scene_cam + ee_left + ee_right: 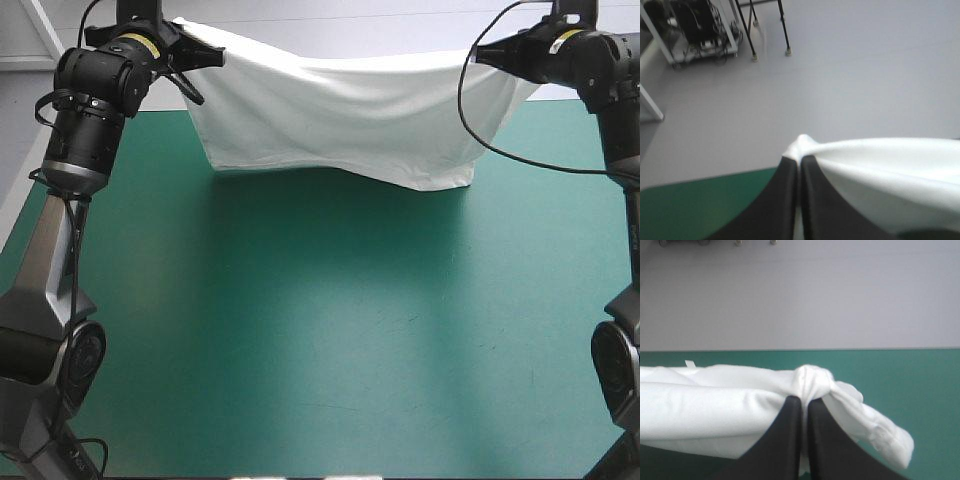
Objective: Fold the cloth
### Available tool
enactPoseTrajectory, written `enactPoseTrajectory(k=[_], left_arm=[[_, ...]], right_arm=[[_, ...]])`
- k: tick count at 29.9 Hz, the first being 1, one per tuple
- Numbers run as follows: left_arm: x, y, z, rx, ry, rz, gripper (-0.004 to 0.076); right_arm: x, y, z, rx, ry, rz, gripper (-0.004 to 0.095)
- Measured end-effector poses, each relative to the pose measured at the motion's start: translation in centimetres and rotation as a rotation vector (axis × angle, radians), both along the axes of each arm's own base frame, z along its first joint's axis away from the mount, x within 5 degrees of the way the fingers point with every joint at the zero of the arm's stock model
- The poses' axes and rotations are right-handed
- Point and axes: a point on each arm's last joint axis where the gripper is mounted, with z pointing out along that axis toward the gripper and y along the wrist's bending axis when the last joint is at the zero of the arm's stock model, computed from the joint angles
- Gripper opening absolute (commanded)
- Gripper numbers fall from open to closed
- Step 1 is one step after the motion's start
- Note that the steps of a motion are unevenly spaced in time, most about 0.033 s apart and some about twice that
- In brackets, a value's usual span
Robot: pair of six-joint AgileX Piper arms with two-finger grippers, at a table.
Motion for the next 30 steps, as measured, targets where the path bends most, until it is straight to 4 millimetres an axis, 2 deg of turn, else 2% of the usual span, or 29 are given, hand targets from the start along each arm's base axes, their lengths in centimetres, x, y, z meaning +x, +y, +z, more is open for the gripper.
enactPoseTrajectory(k=[1, 4, 8, 13, 17, 19, 23, 25, 30], left_arm=[[0.5, 0.3, -0.8, -0.01, 0.044, 0.009, -0.0009], [1.8, 0.7, -4.3, 0.01, 0.256, 0.032, -0.0009], [3.2, 0.0, -9.4, 0.025, 0.529, 0.018, -0.0009], [3.1, -0.7, -16.0, 0.013, 0.787, -0.008, -0.0009], [0.6, -0.5, -19.8, 0.003, 0.919, -0.016, -0.0009], [-1.2, -0.1, -20.5, 0.01, 0.938, -0.025, -0.0009], [-5.5, 1.0, -21.0, 0.051, 0.979, -0.037, -0.0009], [-7.5, 1.6, -21.5, 0.076, 1.009, -0.042, -0.0009], [-12.1, 2.5, -24.6, 0.1, 1.133, -0.046, -0.0009]], right_arm=[[0.5, 0.1, -0.8, 0.006, 0.041, -0.003, -0.0019], [2.7, 0.3, -4.9, 0.015, 0.25, -0.012, -0.0019], [4.7, 1.1, -10.8, 0.066, 0.507, 0.021, -0.0019], [4.3, 1.4, -16.2, 0.086, 0.702, 0.025, -0.0019], [1.8, 1.2, -19.9, 0.073, 0.851, 0.013, -0.0019], [0.1, 1.0, -21.9, 0.064, 0.927, 0.004, -0.0019], [-4.0, 0.6, -24.6, 0.056, 1.021, -0.006, -0.0019], [-6.2, 0.4, -25.4, 0.049, 1.057, -0.009, -0.0019], [-11.4, -0.1, -26.3, 0.033, 1.095, -0.008, -0.0019]])
